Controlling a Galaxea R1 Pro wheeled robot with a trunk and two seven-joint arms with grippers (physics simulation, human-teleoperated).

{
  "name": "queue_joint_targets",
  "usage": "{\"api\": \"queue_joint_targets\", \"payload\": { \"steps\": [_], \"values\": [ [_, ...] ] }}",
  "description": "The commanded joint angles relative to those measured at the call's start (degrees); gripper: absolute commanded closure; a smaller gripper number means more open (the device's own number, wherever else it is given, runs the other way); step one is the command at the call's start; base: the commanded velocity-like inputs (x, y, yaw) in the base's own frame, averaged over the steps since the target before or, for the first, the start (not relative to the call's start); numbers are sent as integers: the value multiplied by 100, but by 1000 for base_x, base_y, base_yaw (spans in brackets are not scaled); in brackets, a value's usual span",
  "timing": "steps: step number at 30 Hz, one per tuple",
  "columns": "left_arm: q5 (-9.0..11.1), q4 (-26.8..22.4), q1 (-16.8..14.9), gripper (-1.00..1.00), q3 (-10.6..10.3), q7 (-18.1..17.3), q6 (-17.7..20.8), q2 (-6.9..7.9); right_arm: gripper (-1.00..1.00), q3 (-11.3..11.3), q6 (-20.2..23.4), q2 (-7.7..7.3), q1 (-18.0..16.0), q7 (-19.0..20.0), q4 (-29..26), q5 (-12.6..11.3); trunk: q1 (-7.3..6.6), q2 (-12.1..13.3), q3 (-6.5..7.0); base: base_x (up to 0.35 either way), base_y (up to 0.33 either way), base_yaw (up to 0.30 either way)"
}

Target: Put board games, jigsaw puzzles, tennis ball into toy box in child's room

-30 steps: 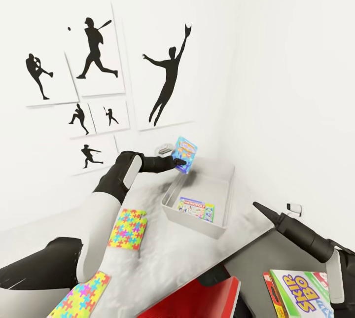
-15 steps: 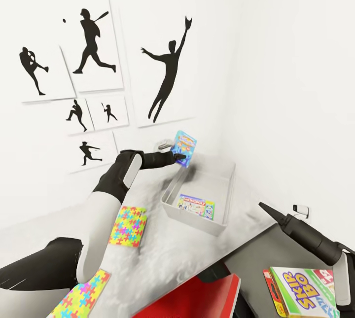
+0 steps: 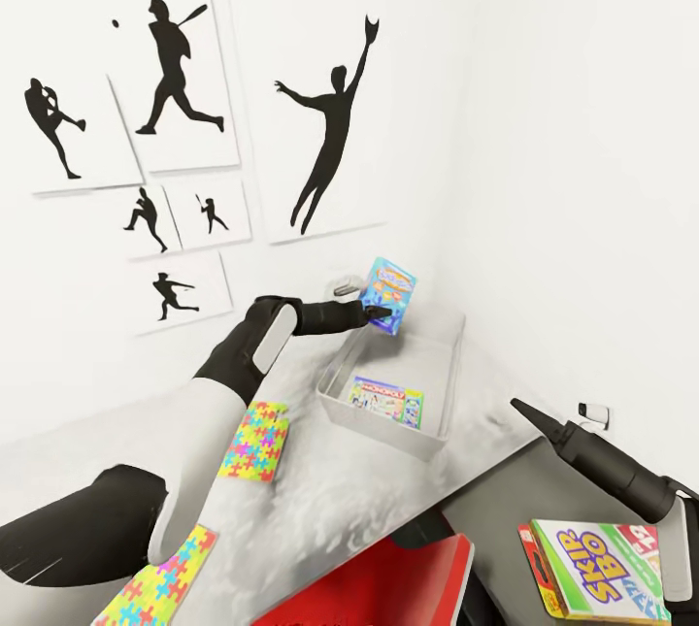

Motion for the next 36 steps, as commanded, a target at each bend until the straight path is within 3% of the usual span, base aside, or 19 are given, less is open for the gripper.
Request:
{"api": "queue_joint_targets", "payload": {
  "steps": [1,4,8,16,31,33,36],
  "values": [
    [115,-1,-5,100,-41,3,20,0,-100,-6,48,-2,-5,12,3,-13,1,-7,-18,0,0,0],
    [277,5,-7,100,-166,18,3,0,-100,-9,48,-4,-5,12,5,-13,1,-7,-46,0,0,0],
    [333,15,-6,100,-330,65,-124,0,-100,-10,48,-4,-5,12,7,-13,1,-7,-84,0,0,0],
    [360,41,-5,100,-397,733,-342,0,-100,-11,48,-4,-5,12,7,-13,1,-7,-160,0,0,0],
    [361,29,-9,100,-616,786,-384,0,-100,-11,48,-4,-5,12,9,-13,1,-7,-302,0,0,0],
    [442,23,-11,100,-637,786,-383,0,-100,-11,48,-4,-5,14,9,-13,1,-7,-321,0,0,0],
    [791,19,-11,100,-656,786,-382,0,-100,-11,48,-4,-4,19,9,-17,1,-7,-349,0,0,0]
  ]
}}
